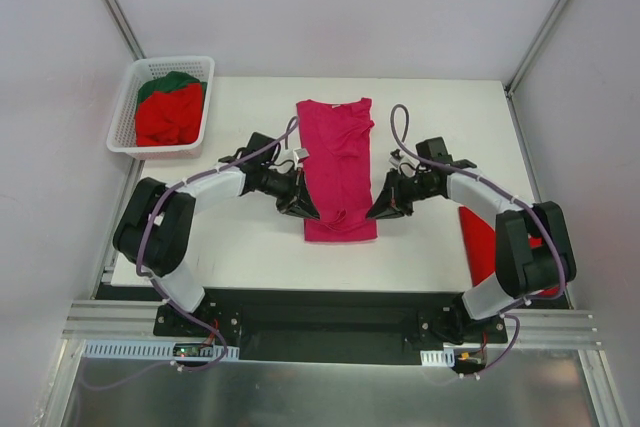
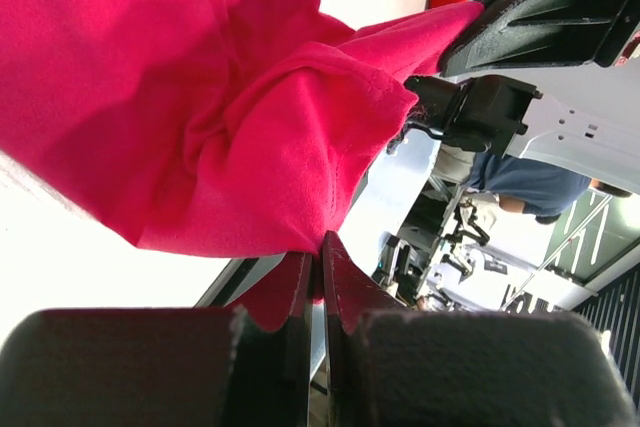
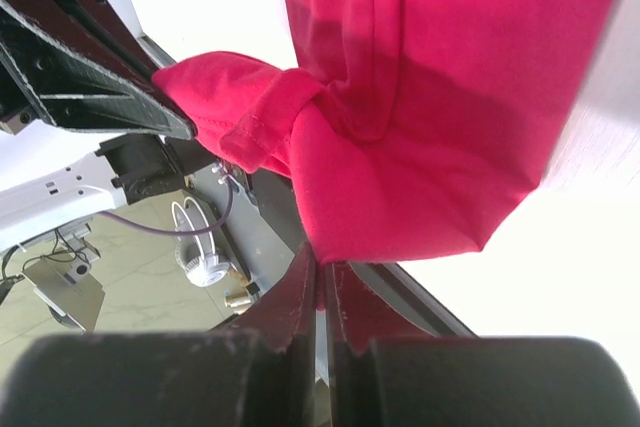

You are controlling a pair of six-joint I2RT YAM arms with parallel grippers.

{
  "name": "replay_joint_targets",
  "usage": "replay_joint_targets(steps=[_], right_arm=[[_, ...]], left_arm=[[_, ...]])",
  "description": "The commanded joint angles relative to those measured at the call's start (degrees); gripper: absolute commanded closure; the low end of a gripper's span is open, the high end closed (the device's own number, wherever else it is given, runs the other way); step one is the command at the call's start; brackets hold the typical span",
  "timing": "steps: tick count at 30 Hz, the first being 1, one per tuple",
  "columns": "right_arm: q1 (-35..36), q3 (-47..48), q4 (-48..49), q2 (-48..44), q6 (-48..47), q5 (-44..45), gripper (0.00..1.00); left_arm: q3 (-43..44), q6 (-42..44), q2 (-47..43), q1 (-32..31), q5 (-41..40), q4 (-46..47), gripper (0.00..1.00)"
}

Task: Fold and stack the t-shirts

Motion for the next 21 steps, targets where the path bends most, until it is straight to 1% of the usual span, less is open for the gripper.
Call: replay_joint_targets(steps=[1,21], right_arm=[[-0.73,3.76,-1.0,1.79,-1.22,-1.87,0.99],[-2.32,12.45,-1.35,8.91,-1.31,-3.1,0.99]], left_arm=[[3.0,2.48,0.95,1.13,2.3,-1.23,1.0],[11.53,5.91,6.22,5.7,3.18,-5.97,1.0]])
